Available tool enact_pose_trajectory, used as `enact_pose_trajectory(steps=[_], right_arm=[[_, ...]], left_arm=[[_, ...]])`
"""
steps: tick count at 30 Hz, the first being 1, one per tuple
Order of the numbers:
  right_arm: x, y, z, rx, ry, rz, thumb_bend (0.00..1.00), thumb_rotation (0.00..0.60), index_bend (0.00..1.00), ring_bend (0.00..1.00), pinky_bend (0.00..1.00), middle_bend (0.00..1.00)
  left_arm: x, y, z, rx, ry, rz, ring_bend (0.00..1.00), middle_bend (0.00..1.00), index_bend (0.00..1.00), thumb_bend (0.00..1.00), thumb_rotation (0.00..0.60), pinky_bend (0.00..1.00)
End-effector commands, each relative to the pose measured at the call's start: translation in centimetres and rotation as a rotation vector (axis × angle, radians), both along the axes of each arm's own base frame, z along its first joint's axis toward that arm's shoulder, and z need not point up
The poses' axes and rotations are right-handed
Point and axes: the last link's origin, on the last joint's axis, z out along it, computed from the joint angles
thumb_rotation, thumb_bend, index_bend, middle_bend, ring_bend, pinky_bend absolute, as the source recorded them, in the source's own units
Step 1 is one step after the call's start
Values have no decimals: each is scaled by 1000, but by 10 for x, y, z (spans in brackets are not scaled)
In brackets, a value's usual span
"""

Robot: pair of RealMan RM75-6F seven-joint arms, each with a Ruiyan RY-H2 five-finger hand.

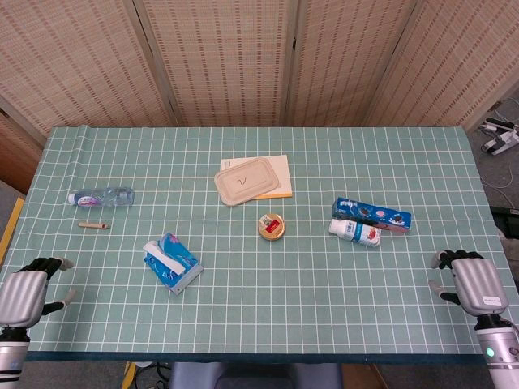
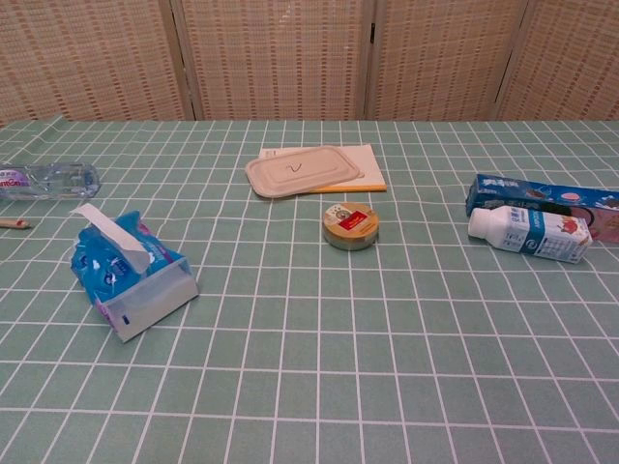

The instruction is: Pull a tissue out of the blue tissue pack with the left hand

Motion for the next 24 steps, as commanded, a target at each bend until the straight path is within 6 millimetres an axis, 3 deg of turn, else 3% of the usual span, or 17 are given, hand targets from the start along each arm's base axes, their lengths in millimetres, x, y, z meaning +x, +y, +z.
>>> enact_pose_trajectory(steps=[1, 9, 12, 15, 18, 21, 24], right_arm=[[0, 1, -1, 5, 2, -1, 164, 600, 494, 443, 467, 508], [2, 3, 0, 4, -5, 13, 164, 600, 494, 443, 467, 508], [1, 3, 2, -4, -9, 13, 164, 600, 494, 443, 467, 508], [1, 3, 4, -13, -13, 16, 164, 600, 494, 443, 467, 508], [2, 4, 7, -28, -21, 25, 164, 600, 494, 442, 467, 508], [2, 7, 11, -41, -31, 32, 165, 600, 494, 443, 467, 508], [3, 11, 15, -57, -43, 43, 166, 600, 494, 443, 467, 508]], left_arm=[[0, 0, -1, -5, -1, -1, 358, 439, 476, 204, 600, 521], [4, 2, -2, -17, -12, -25, 383, 443, 444, 205, 600, 545], [10, 6, -2, -13, -31, -60, 402, 466, 397, 205, 600, 609], [17, 11, 0, -13, -51, -105, 596, 560, 343, 204, 600, 831], [27, 19, 3, -19, -61, -180, 832, 771, 301, 203, 600, 986], [39, 28, 3, -69, -74, -260, 954, 932, 277, 202, 600, 1000], [51, 37, 2, -130, -58, -325, 1000, 998, 271, 201, 600, 1000]])
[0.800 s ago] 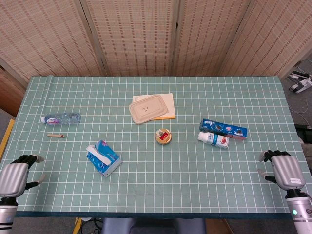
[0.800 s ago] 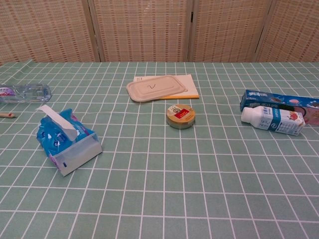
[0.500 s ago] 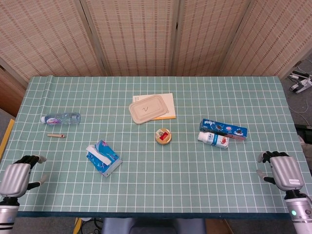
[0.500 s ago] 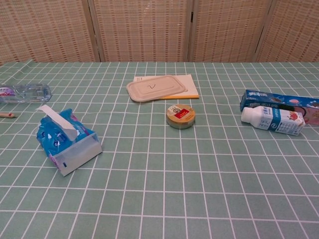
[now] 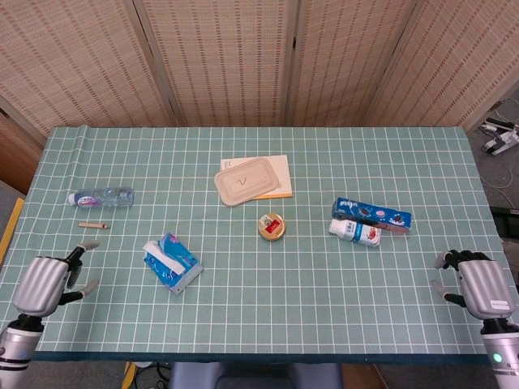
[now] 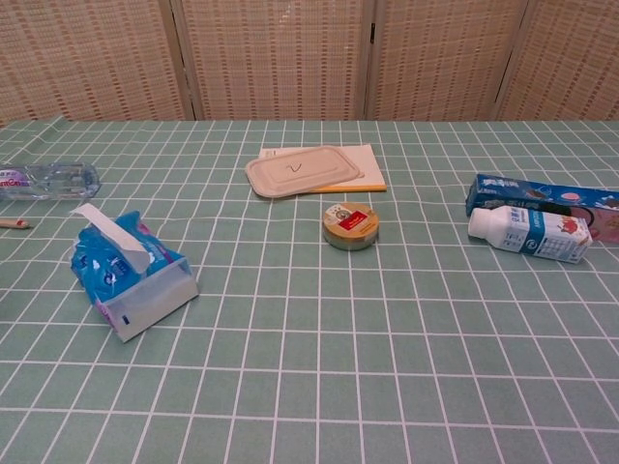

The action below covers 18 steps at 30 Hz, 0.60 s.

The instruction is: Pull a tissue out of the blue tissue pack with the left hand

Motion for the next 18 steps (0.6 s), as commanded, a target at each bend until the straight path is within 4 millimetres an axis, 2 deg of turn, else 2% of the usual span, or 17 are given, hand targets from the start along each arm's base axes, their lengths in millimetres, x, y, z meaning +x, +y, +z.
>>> enact_pose_trajectory(steps=[1, 4, 10, 18], right_arm=[[0, 4, 4, -14, -11, 9, 166, 600, 494, 443, 467, 508], [0, 7, 8, -27, -21, 17, 166, 600, 494, 443, 467, 508], [-2, 15, 19, -64, -52, 32, 166, 600, 494, 443, 467, 508], [-6, 18, 28, -79, -81, 33, 167, 600, 494, 443, 467, 508]], left_arm=[[13, 11, -1, -65, 30, -77, 1000, 1000, 270, 201, 600, 1000], [22, 18, -6, -110, 68, -107, 1000, 1000, 267, 195, 600, 1000], [45, 35, -31, -231, 183, -162, 1000, 1000, 250, 168, 600, 1000], [62, 52, -56, -266, 218, -179, 1000, 1000, 263, 168, 600, 1000]])
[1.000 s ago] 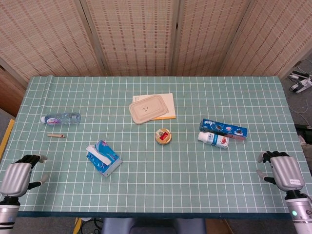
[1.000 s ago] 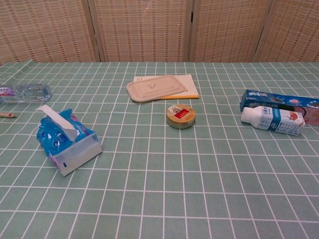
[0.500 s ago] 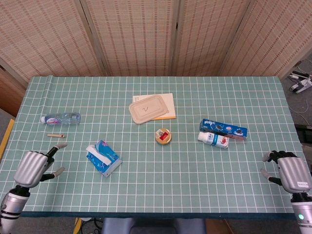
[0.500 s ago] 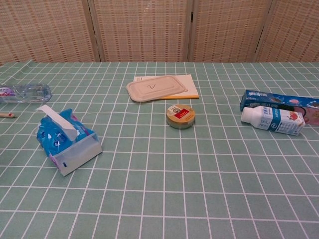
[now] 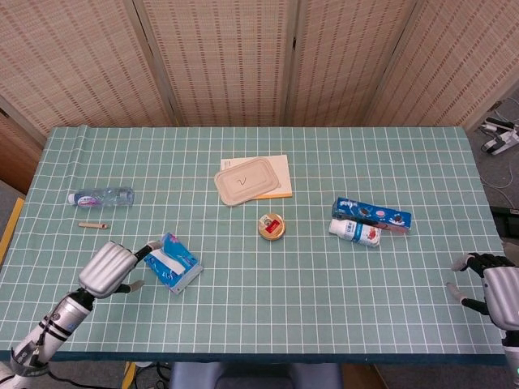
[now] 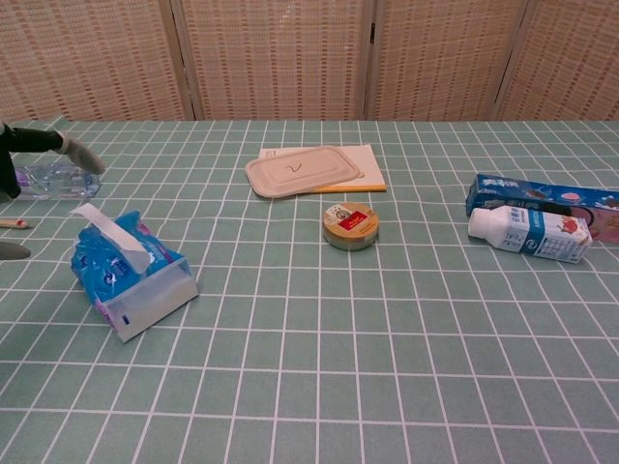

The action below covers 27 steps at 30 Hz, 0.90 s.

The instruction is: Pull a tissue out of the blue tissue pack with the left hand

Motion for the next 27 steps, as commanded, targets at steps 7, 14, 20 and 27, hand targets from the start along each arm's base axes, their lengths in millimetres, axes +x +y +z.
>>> enact_pose_trajectory(steps=[7, 14, 20, 27], right_arm=[[-3, 2, 6, -4, -17, 3, 166, 600, 494, 443, 467, 508], [-3, 1, 5, 10, -20, 4, 166, 600, 494, 442, 467, 508], [-4, 1, 4, 17, -20, 5, 166, 600, 494, 443, 467, 508], [-4, 0, 4, 23, -20, 4, 166, 600, 494, 442, 467, 508]], left_arm=[[12, 18, -19, -17, 56, 8, 1000, 1000, 318, 168, 600, 1000], [15, 27, -27, -15, 78, 30, 1000, 1000, 378, 168, 600, 1000], [14, 32, -31, -4, 93, 47, 1000, 1000, 452, 168, 600, 1000], [11, 33, -34, -1, 94, 62, 1000, 1000, 539, 243, 600, 1000]])
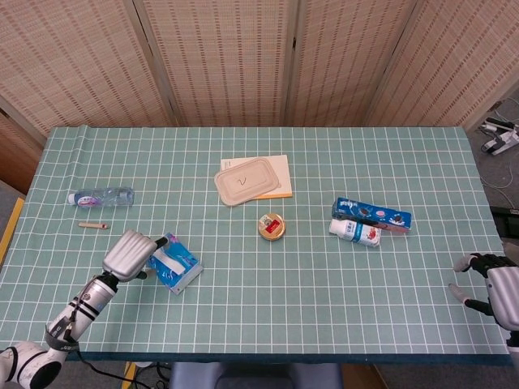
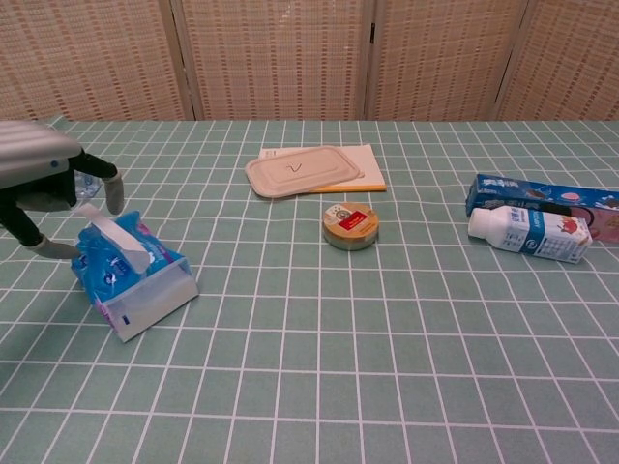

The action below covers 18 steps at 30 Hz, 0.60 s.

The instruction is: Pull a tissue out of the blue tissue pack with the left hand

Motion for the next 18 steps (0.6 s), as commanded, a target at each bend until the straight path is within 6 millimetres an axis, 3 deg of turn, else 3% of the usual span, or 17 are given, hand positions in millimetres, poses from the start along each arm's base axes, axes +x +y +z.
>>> enact_pose_trajectory(steps=[1, 9, 18], right_arm=[[0, 0, 0, 2, 0, 0, 166, 600, 494, 443, 467, 508], [0, -1, -1, 7, 0, -1, 166, 600, 494, 443, 467, 508], [-1, -1, -1, 11, -2, -4, 165, 600, 494, 443, 467, 508]], left_arm=[[-1, 0, -1, 2, 2, 2, 1000, 1000, 544, 267, 600, 1000], [-3, 0, -3, 1, 9, 10, 1000, 1000, 558, 438, 600, 1000], [-5, -1, -3, 2, -13, 14, 1000, 1000, 634, 537, 600, 1000]])
